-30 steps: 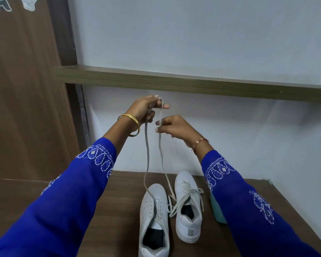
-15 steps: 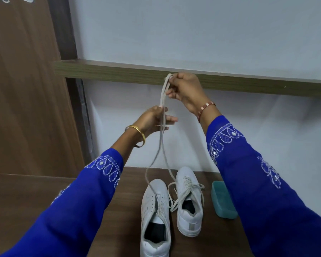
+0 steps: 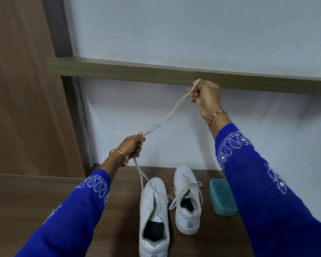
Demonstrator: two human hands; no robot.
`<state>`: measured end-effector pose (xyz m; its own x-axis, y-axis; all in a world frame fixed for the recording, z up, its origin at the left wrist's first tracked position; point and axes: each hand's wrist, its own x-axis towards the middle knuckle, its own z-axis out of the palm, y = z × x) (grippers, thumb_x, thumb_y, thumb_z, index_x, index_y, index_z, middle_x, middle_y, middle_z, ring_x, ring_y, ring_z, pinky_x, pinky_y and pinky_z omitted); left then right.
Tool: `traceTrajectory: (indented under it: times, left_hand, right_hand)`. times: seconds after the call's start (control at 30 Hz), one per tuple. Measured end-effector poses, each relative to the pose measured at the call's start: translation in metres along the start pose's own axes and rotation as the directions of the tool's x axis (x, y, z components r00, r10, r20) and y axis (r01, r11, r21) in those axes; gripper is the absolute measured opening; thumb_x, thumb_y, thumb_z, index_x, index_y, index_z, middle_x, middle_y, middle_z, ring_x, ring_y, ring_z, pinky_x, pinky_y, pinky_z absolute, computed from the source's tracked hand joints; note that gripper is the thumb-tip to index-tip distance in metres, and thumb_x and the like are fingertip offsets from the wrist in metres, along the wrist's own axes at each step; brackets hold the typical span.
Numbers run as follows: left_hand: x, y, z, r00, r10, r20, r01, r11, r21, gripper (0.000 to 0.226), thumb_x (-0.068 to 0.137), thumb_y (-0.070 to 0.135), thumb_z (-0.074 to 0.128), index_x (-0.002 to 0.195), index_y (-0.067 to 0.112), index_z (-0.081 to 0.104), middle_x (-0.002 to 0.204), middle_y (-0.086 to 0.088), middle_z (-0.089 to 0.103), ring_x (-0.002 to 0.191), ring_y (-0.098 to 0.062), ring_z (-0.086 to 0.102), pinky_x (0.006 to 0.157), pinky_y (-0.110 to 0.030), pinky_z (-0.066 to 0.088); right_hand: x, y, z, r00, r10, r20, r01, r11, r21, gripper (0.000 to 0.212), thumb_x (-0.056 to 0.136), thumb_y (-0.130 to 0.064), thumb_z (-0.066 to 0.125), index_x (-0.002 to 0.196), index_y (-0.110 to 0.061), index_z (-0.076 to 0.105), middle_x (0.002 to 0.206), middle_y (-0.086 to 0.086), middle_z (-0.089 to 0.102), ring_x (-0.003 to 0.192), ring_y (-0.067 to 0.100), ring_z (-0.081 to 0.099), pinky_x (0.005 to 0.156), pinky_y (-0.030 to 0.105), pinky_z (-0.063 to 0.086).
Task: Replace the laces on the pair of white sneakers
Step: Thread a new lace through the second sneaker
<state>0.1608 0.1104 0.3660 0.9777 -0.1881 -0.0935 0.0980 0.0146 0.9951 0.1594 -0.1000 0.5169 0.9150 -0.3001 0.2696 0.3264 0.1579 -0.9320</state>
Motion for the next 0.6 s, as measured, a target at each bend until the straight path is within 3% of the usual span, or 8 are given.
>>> traceTrajectory:
  times: [0.03,0.1,0.17,0.2,0.27,0.4,0.5,0.6]
  left_hand:
    - [-0.001,0.001,0.002,1.0,0.003,-0.004,-0.003,1.0,0.025,0.04,0.1,0.038,0.032,0.066,0.018,0.04,0.047,0.01,0.025,0.039,-0.007,0.019,0.037,-0.017,0.024]
    - [-0.003,0.008,0.008,1.0,0.03,0.004,-0.03,0.996,0.09,0.04,0.099,0.037,0.033,0.065,0.018,0.041,0.047,0.01,0.026,0.04,-0.008,0.019,0.038,-0.018,0.022]
    - [-0.005,0.019,0.017,0.997,0.067,0.03,-0.07,0.984,0.165,0.041,0.099,0.036,0.034,0.064,0.017,0.042,0.047,0.009,0.026,0.041,-0.009,0.019,0.039,-0.018,0.021]
    - [-0.005,0.025,0.021,0.996,0.079,0.045,-0.086,0.977,0.195,0.041,0.099,0.036,0.034,0.065,0.017,0.043,0.047,0.008,0.025,0.042,-0.009,0.018,0.04,-0.019,0.021]
    - [-0.006,0.034,0.029,0.994,0.091,0.063,-0.103,0.969,0.224,0.041,0.1,0.035,0.034,0.066,0.015,0.045,0.048,0.007,0.025,0.042,-0.01,0.018,0.04,-0.019,0.019]
    - [-0.007,0.04,0.038,0.992,0.095,0.088,-0.111,0.974,0.197,0.041,0.1,0.03,0.033,0.065,0.015,0.045,0.044,0.009,0.026,0.039,-0.009,0.018,0.04,-0.019,0.018]
    - [-0.007,0.037,0.037,0.993,0.064,0.103,-0.079,0.985,0.151,0.04,0.101,0.029,0.032,0.065,0.015,0.044,0.045,0.009,0.024,0.04,-0.008,0.016,0.039,-0.018,0.017]
    - [-0.006,0.032,0.036,0.991,0.037,0.13,-0.053,0.991,0.12,0.039,0.101,0.027,0.03,0.067,0.014,0.045,0.044,0.009,0.025,0.038,-0.007,0.018,0.037,-0.016,0.02]
  right_hand:
    - [-0.004,0.006,-0.001,0.999,-0.009,0.037,0.016,0.98,-0.2,0.021,0.088,0.003,0.043,0.073,-0.005,0.055,0.068,0.018,0.058,0.035,0.01,0.048,0.038,0.018,0.04]
    - [-0.013,0.017,0.0,0.987,0.055,0.154,0.052,0.786,-0.616,0.015,0.087,0.001,0.045,0.083,-0.002,0.059,0.08,0.02,0.057,0.043,0.016,0.052,0.043,0.023,0.044]
    - [-0.025,0.028,0.002,0.96,0.187,0.209,0.065,0.577,-0.814,0.031,0.087,0.001,0.042,0.116,0.0,0.054,0.104,0.02,0.057,0.051,0.021,0.056,0.053,0.028,0.051]
    - [-0.03,0.034,0.003,0.945,0.235,0.229,0.07,0.538,-0.84,0.043,0.087,0.001,0.041,0.13,-0.002,0.045,0.117,0.019,0.055,0.053,0.021,0.057,0.055,0.028,0.052]
    - [-0.043,0.045,0.005,0.892,0.333,0.305,0.072,0.561,-0.824,0.053,0.089,-0.001,0.042,0.14,-0.007,0.034,0.128,0.018,0.051,0.053,0.018,0.057,0.05,0.024,0.051]
    - [-0.061,0.066,0.002,0.778,0.48,0.406,-0.031,0.675,-0.738,0.027,0.091,-0.002,0.044,0.116,-0.002,0.056,0.106,0.018,0.062,0.056,0.018,0.058,0.046,0.021,0.049]
    - [-0.063,0.072,-0.002,0.794,0.453,0.405,-0.051,0.713,-0.699,0.016,0.092,-0.004,0.044,0.097,-0.003,0.059,0.083,0.015,0.063,0.054,0.017,0.053,0.048,0.021,0.047]
    - [-0.061,0.074,-0.005,0.795,0.438,0.419,-0.018,0.708,-0.706,0.018,0.09,-0.004,0.047,0.102,-0.011,0.06,0.072,0.007,0.06,0.05,0.013,0.047,0.044,0.019,0.043]
